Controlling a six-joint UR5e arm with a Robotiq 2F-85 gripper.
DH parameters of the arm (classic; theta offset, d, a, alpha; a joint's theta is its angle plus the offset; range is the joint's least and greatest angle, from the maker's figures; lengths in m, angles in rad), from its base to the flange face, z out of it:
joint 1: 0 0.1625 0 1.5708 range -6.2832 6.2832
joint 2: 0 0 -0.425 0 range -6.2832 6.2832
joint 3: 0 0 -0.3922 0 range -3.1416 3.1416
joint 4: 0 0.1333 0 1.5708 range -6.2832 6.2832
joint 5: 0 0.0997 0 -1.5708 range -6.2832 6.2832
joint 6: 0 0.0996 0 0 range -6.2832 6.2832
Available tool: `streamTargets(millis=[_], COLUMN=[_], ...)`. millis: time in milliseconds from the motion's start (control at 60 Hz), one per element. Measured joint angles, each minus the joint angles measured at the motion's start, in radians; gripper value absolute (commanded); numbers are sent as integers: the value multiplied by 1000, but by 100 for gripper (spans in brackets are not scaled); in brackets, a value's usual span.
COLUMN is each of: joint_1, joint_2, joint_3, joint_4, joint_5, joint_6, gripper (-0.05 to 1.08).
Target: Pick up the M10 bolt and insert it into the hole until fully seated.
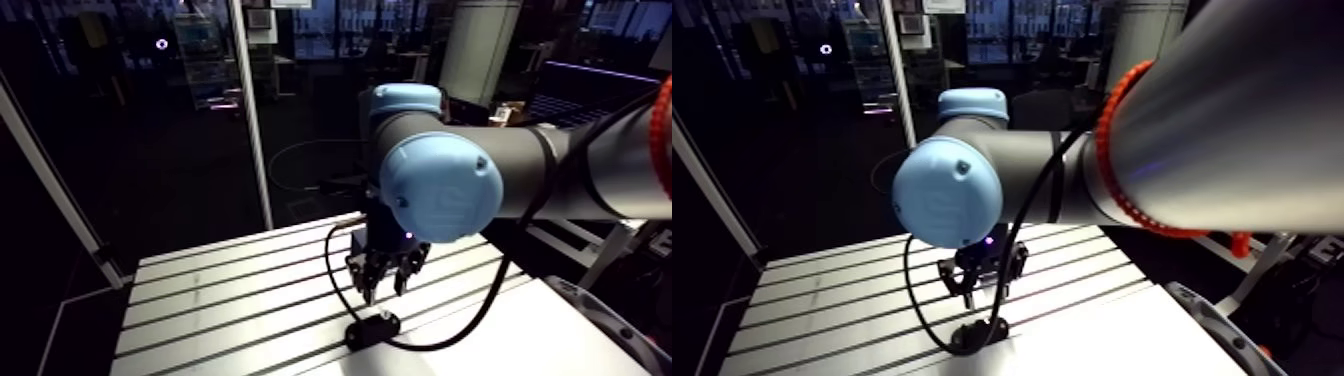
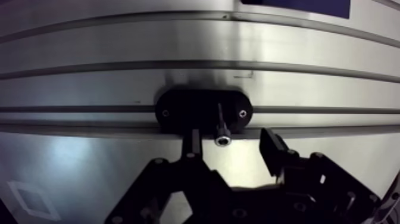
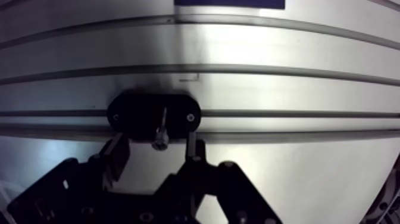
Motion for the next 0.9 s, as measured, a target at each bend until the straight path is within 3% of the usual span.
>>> streamTargets(millis=[900], joint_1=[-1], joint_2=[11], joint_3=[28], joint_4=[-14], joint_5=[-3], joint_6=[4], gripper=[48])
